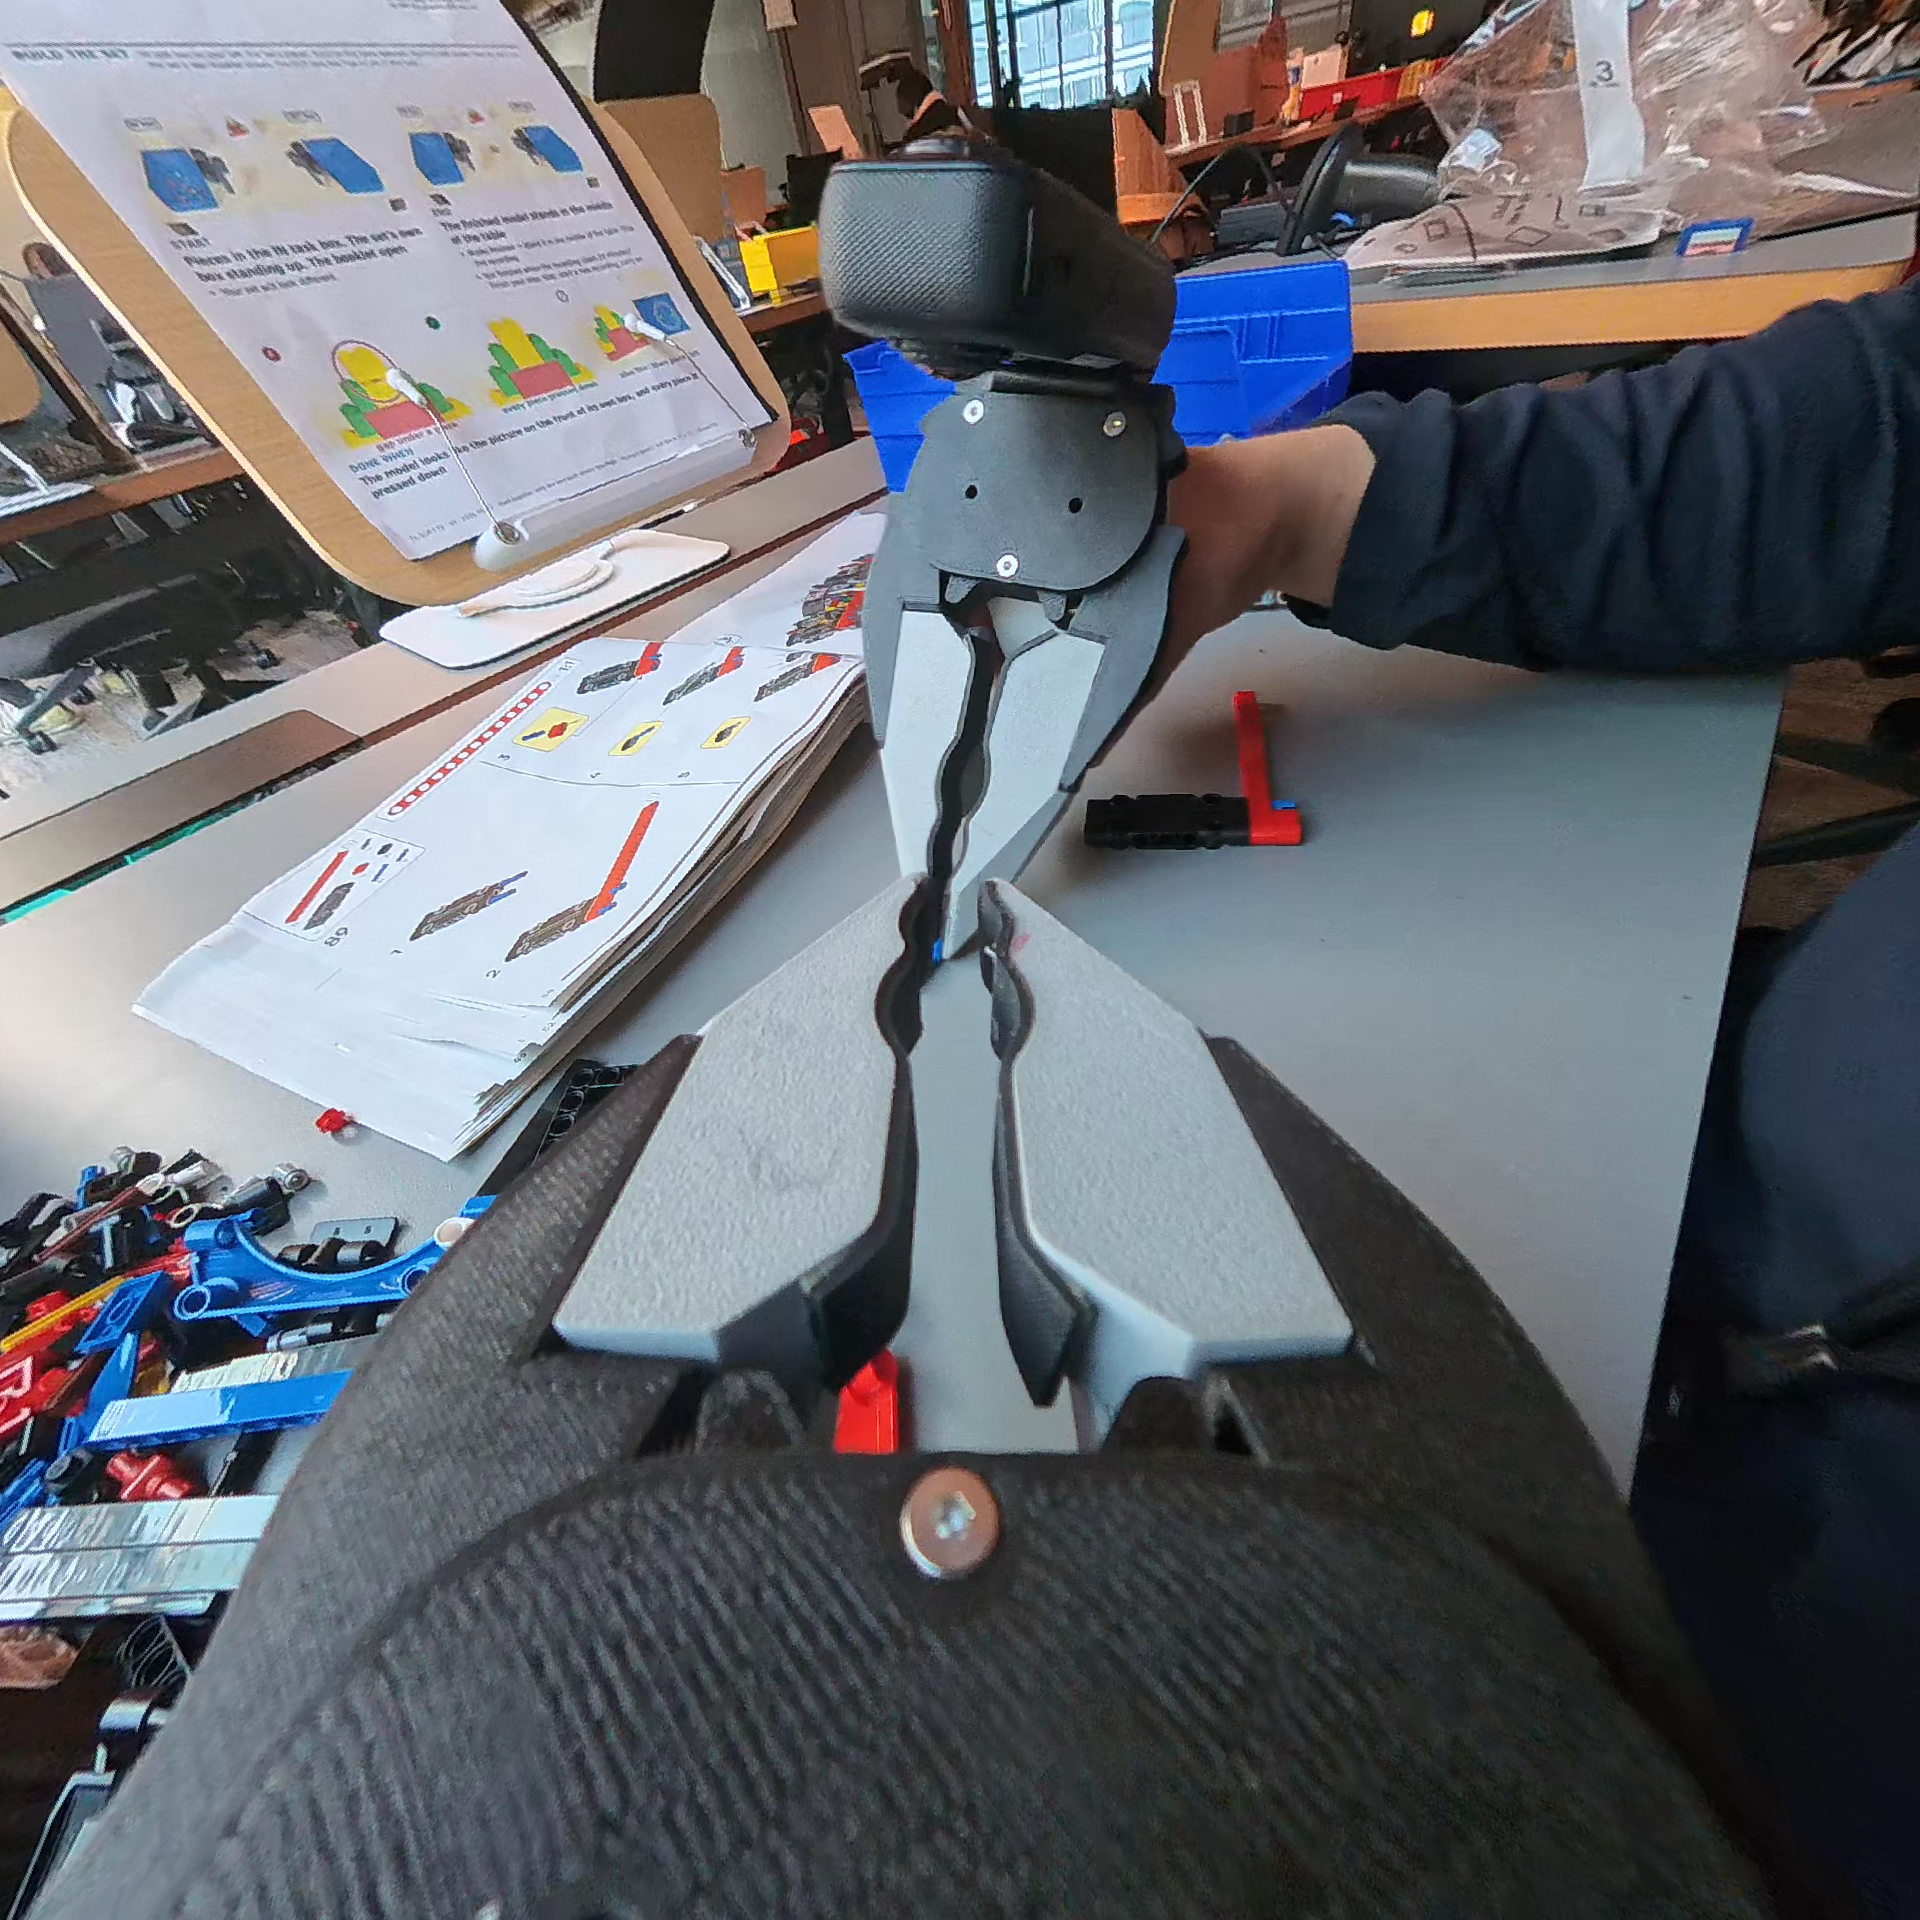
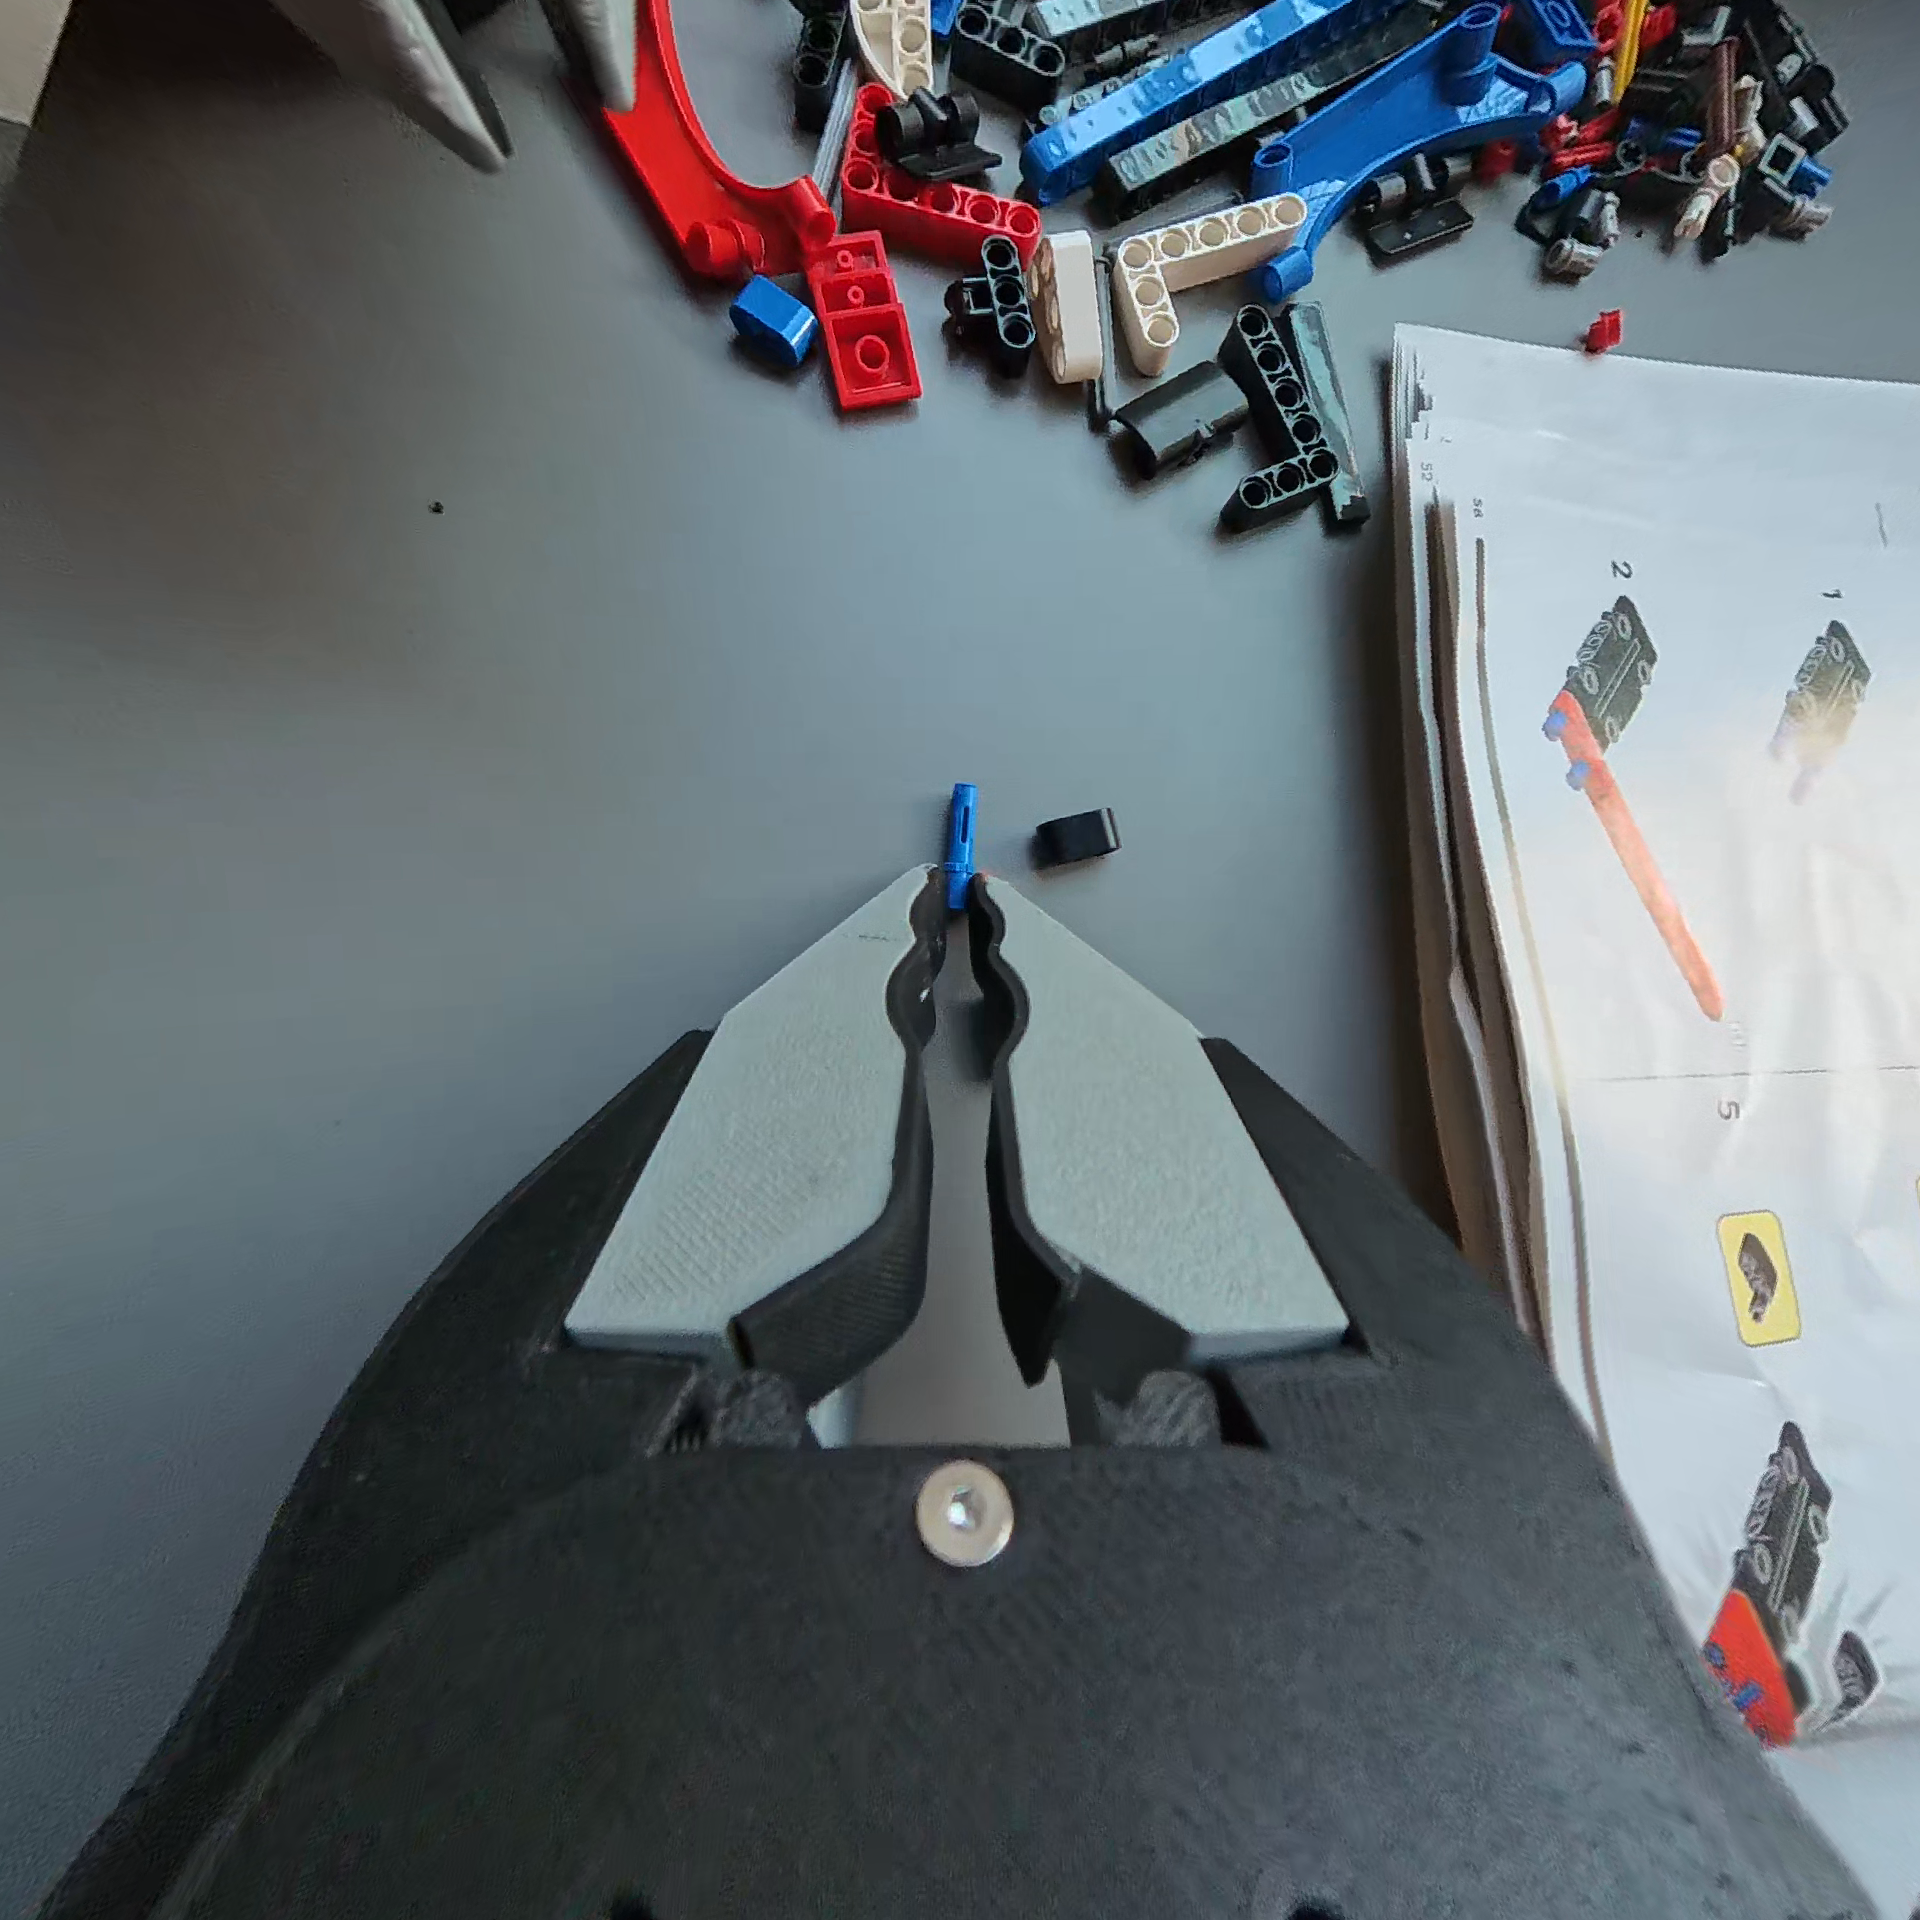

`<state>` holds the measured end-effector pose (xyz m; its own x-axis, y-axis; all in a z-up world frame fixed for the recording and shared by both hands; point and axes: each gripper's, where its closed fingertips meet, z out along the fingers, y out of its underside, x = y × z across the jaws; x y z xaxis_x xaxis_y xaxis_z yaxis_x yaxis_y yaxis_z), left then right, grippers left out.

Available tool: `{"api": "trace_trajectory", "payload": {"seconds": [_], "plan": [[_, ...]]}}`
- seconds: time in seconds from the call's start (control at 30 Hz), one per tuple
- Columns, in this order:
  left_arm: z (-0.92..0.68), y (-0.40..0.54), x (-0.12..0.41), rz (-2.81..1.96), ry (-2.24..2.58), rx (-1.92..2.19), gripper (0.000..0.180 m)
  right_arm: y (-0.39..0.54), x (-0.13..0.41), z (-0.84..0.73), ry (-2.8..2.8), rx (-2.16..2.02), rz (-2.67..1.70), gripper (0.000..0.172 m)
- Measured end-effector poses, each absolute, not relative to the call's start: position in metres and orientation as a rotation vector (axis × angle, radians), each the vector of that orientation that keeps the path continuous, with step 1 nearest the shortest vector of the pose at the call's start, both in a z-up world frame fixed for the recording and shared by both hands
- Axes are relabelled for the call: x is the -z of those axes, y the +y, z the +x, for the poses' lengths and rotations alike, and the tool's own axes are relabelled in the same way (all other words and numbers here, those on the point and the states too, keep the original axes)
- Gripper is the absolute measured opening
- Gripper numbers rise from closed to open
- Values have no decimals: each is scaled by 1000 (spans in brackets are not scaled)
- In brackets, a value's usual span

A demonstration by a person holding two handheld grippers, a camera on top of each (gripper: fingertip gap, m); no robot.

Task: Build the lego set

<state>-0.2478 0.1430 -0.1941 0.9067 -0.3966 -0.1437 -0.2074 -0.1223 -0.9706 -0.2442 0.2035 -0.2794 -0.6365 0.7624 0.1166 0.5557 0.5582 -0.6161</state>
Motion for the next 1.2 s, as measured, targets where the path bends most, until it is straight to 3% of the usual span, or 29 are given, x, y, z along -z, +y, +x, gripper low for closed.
{"api": "trace_trajectory", "payload": {"seconds": [0.43,0.53,0.87,1.2], "plan": [[-249,152,203,-1785,455,158,6,199,255,-186,-2215,-803,-1202,1],[-247,170,214,-1972,478,189,19,198,252,-171,-2154,-831,-1219,1],[-260,218,272,-2377,690,100,29,193,234,-130,-2002,-960,-1195,0],[-255,224,280,-2428,776,212,14,205,232,-117,-1954,-1049,-1222,0]]}}
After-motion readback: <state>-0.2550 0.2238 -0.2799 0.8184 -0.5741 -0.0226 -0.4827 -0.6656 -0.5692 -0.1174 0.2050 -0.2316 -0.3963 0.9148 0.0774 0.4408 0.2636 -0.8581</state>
